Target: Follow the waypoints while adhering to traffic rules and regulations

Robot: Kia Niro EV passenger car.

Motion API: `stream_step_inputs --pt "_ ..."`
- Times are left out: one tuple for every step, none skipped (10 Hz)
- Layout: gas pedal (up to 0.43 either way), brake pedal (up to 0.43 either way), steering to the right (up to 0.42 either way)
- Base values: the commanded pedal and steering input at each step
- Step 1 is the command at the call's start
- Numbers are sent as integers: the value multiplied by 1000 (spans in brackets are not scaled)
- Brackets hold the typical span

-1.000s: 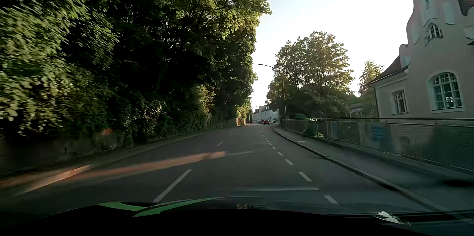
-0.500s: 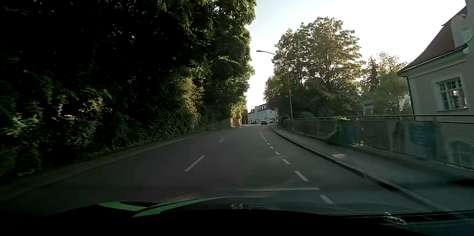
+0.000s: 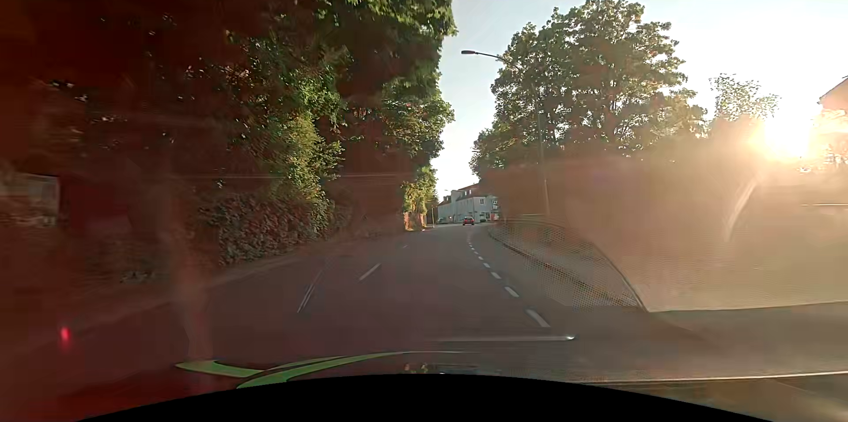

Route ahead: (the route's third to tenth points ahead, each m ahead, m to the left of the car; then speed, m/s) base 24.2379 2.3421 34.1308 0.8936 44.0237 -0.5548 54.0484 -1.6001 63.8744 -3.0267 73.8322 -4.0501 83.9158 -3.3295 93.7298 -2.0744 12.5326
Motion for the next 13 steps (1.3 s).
stream_step_inputs --pt "240 0 11" --pt "240 0 12" --pt "240 0 15" --pt "240 0 16" --pt "240 0 17" --pt "240 0 17" --pt "240 0 18" --pt "240 0 21" --pt "240 0 25" --pt "240 0 25" --pt "240 0 25" --pt "228 0 24" --pt "220 0 24"
